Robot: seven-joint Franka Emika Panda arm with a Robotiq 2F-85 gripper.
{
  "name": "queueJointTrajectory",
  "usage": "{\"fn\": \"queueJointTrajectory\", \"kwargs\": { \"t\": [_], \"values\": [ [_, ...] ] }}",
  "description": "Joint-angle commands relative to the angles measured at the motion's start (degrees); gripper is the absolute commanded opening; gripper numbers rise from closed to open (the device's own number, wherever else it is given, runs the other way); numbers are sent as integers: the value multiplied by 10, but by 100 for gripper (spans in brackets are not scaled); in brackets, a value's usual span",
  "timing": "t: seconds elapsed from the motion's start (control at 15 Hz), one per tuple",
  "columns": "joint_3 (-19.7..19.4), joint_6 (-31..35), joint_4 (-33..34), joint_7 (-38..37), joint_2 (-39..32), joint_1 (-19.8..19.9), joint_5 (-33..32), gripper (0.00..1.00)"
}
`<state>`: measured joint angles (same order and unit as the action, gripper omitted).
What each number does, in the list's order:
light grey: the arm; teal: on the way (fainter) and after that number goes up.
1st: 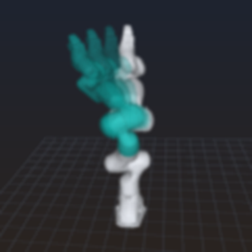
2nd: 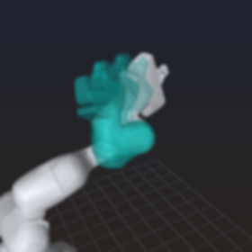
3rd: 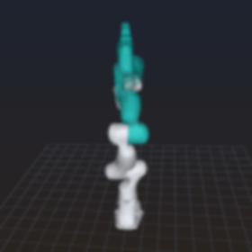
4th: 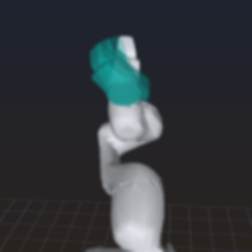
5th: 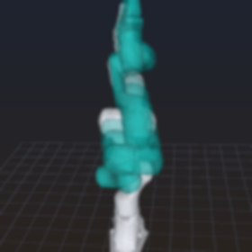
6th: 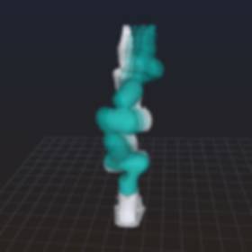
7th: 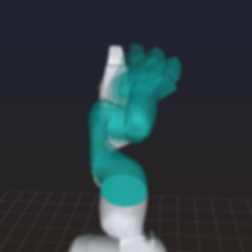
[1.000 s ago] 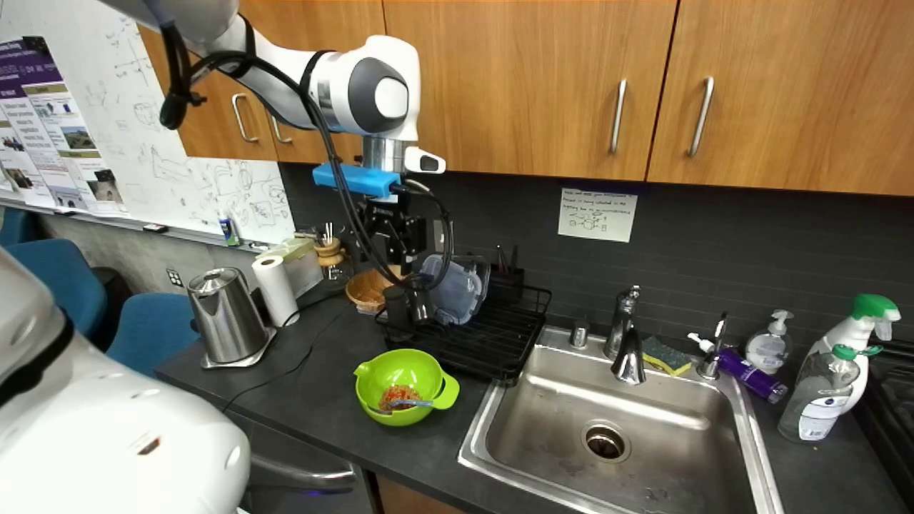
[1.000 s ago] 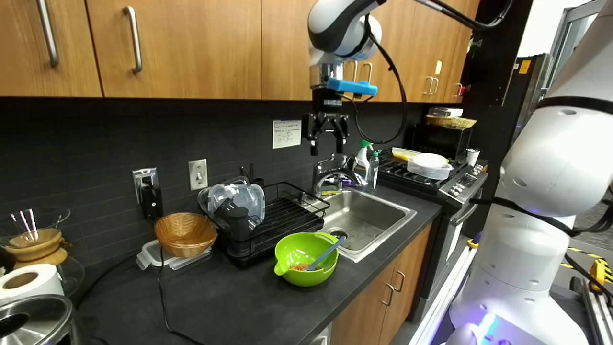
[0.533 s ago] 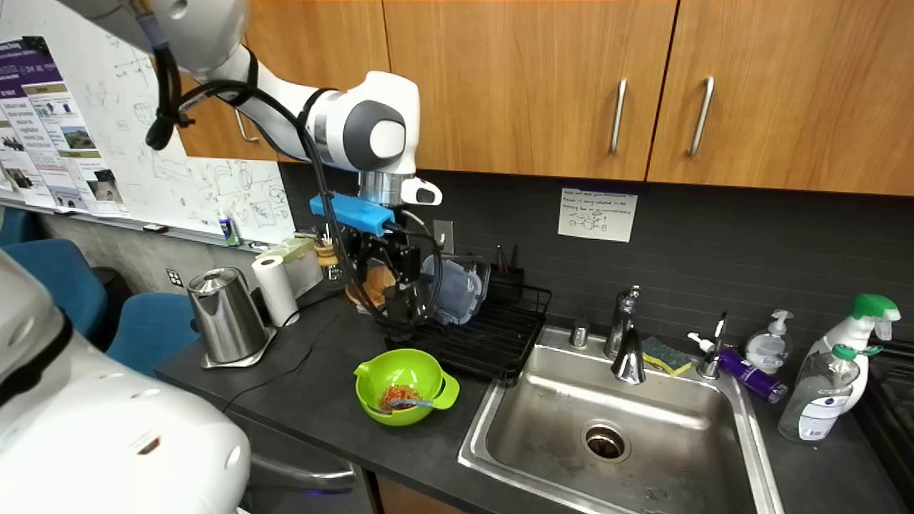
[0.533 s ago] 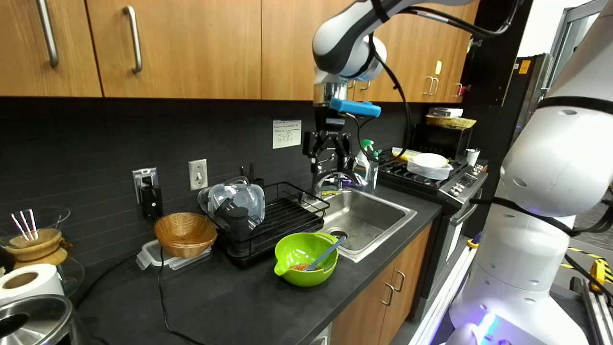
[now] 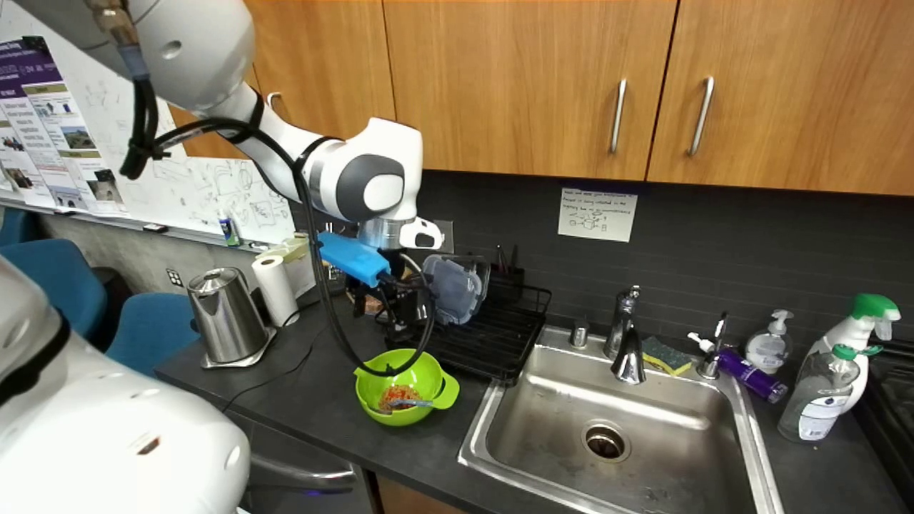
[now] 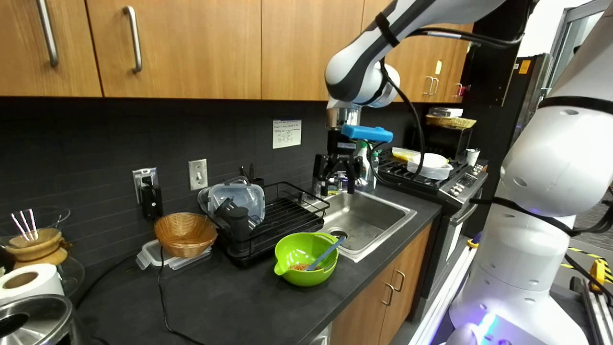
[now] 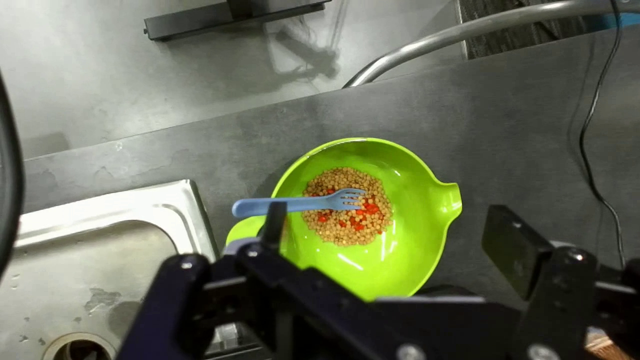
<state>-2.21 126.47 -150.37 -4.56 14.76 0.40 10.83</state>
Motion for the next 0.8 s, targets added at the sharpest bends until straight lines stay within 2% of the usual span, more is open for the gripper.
{"fn": "queueJointTrajectory", "kwargs": {
  "t": [0.0, 0.33, 0.73],
  "values": [
    [-14, 39, -36, 29, 9, 5, 29, 100],
    [-26, 98, -57, 45, -9, 5, 38, 100],
    [-47, 109, -53, 108, -44, -1, 98, 100]
  ]
}}
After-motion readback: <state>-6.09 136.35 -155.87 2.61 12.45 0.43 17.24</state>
